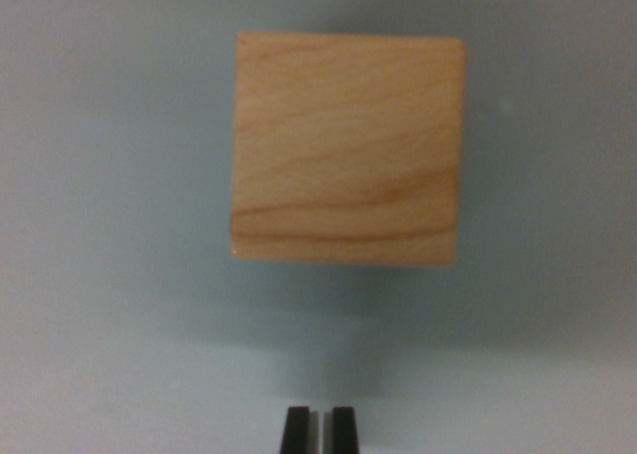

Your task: Push wooden cube

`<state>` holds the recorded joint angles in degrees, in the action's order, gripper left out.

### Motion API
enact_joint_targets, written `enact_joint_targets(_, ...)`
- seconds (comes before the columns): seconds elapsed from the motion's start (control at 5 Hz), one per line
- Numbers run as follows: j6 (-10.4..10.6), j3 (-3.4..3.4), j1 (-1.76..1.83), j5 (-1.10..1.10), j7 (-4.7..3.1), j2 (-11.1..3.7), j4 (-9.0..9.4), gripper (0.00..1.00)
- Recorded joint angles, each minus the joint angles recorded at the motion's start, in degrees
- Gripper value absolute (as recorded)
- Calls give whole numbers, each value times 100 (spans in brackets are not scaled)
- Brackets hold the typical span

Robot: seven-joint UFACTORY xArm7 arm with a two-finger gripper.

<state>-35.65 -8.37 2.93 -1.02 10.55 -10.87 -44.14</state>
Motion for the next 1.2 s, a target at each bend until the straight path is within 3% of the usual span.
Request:
enact_joint_targets(0.4,0,0,0,0,0,0,0,0)
enact_joint_targets(0.6,0,0,0,0,0,0,0,100)
enact_joint_targets(1.2,-1,0,0,0,0,-3,-4,100)
